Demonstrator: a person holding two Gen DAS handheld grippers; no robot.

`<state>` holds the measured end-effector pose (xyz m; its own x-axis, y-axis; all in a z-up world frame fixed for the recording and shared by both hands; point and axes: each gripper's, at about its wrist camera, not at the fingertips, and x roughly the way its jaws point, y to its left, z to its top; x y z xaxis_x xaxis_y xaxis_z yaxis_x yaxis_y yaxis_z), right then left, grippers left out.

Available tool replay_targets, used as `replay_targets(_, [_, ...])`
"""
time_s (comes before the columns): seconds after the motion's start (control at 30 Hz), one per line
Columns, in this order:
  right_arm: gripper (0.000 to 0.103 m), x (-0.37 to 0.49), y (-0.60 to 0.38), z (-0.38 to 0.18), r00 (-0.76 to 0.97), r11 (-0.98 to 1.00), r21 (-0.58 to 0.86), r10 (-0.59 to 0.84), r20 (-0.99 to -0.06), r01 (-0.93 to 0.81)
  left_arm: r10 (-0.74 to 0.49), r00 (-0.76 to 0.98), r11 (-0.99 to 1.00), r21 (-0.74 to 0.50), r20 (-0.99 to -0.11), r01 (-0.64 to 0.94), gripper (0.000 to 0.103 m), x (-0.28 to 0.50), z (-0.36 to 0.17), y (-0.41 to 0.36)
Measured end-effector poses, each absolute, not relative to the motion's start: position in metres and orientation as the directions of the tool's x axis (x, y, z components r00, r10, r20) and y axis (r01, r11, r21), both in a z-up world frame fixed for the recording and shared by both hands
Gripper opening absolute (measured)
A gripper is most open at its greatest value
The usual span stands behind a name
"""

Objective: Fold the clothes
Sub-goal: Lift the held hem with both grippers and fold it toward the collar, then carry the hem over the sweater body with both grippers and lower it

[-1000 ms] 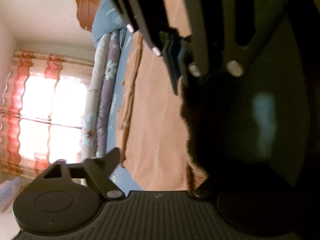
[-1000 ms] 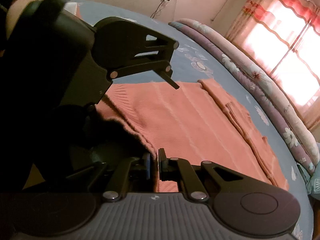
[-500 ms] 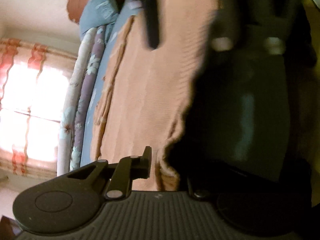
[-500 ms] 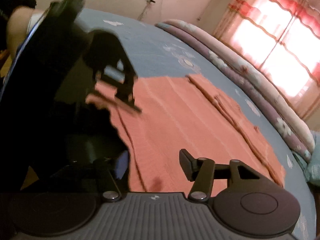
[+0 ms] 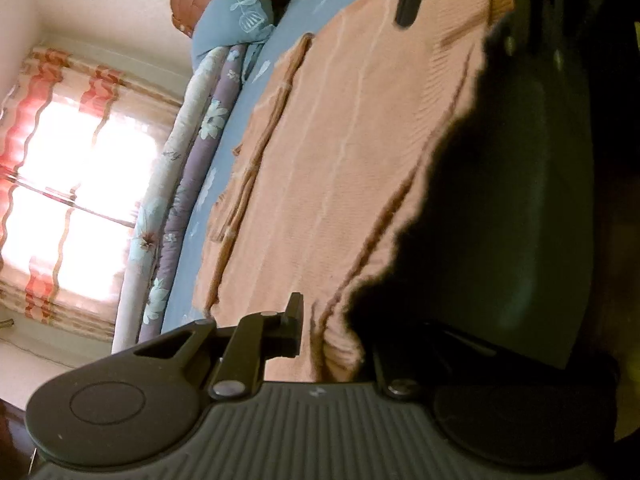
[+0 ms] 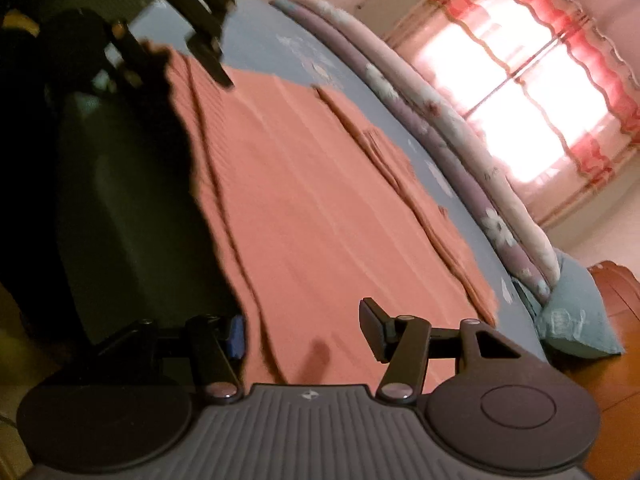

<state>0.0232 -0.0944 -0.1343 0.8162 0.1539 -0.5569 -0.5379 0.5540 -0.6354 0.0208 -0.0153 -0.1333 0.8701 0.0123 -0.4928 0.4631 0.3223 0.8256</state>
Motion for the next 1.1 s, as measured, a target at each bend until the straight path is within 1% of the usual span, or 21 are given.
replay_targets(0.2, [0.061,0.031,-0.136,-0.138,0.827,0.548,-0.675,0.057,-0.56,-0.494,0.018,0.867,0.333,0.821,-0.498,0.464,0.015,0.033,-0.135,-0.017])
replay_targets(0.33, [0.061,0.039,-0.16,-0.137,0.813,0.588,-0.647,0.031,-0.581,-0.485,0.02,0.865,0.327,0.821,-0.502,0.469,0.016,0.032,-0.137,-0.016])
replay_targets(0.43, [0.065,0.045,-0.175,-0.135,0.799,0.615,-0.619,0.032,-0.6,-0.489,0.024,0.861,0.328,0.818,-0.508,0.473,0.017,0.028,-0.138,-0.015])
replay_targets(0.5, [0.065,0.046,-0.183,-0.136,0.798,0.608,-0.614,0.054,-0.6,-0.504,0.025,0.859,0.329,0.816,-0.512,0.476,0.017,0.027,-0.138,-0.014])
replay_targets(0.63, [0.078,0.046,-0.189,-0.138,0.815,0.589,-0.639,0.057,-0.577,-0.494,0.029,0.857,0.326,0.816,-0.514,0.478,0.018,0.034,-0.139,-0.016])
replay_targets(0.83, [0.077,0.046,-0.202,-0.139,0.829,0.575,-0.678,-0.001,-0.56,-0.458,0.035,0.851,0.335,0.808,-0.524,0.484,0.018,0.038,-0.141,-0.014])
replay_targets(0.9, [0.073,0.046,-0.2,-0.141,0.829,0.557,-0.689,-0.003,-0.56,-0.463,0.038,0.847,0.328,0.808,-0.529,0.49,0.018,0.039,-0.143,-0.015])
replay_targets(0.93, [0.064,0.045,-0.198,-0.142,0.826,0.546,-0.692,-0.001,-0.564,-0.472,0.04,0.847,0.325,0.808,-0.531,0.491,0.018,0.039,-0.144,-0.015])
replay_targets(0.97, [0.052,0.045,-0.195,-0.143,0.818,0.533,-0.692,0.002,-0.575,-0.487,0.042,0.846,0.324,0.808,-0.531,0.492,0.018,0.04,-0.144,-0.015])
replay_targets(1.0, [0.045,0.046,-0.193,-0.144,0.807,0.523,-0.685,0.011,-0.59,-0.508,0.043,0.845,0.323,0.808,-0.532,0.492,0.018,0.04,-0.144,-0.016])
replay_targets(1.03, [0.034,0.047,-0.191,-0.144,0.796,0.52,-0.674,0.02,-0.605,-0.525,0.046,0.845,0.324,0.808,-0.534,0.493,0.018,0.04,-0.144,-0.016])
replay_targets(1.07, [0.027,0.048,-0.191,-0.144,0.783,0.522,-0.659,0.03,-0.621,-0.542,0.048,0.844,0.324,0.807,-0.534,0.493,0.018,0.04,-0.144,-0.016])
replay_targets(1.1, [0.023,0.05,-0.191,-0.143,0.771,0.525,-0.644,0.039,-0.636,-0.557,0.049,0.843,0.324,0.807,-0.536,0.494,0.018,0.04,-0.144,-0.016])
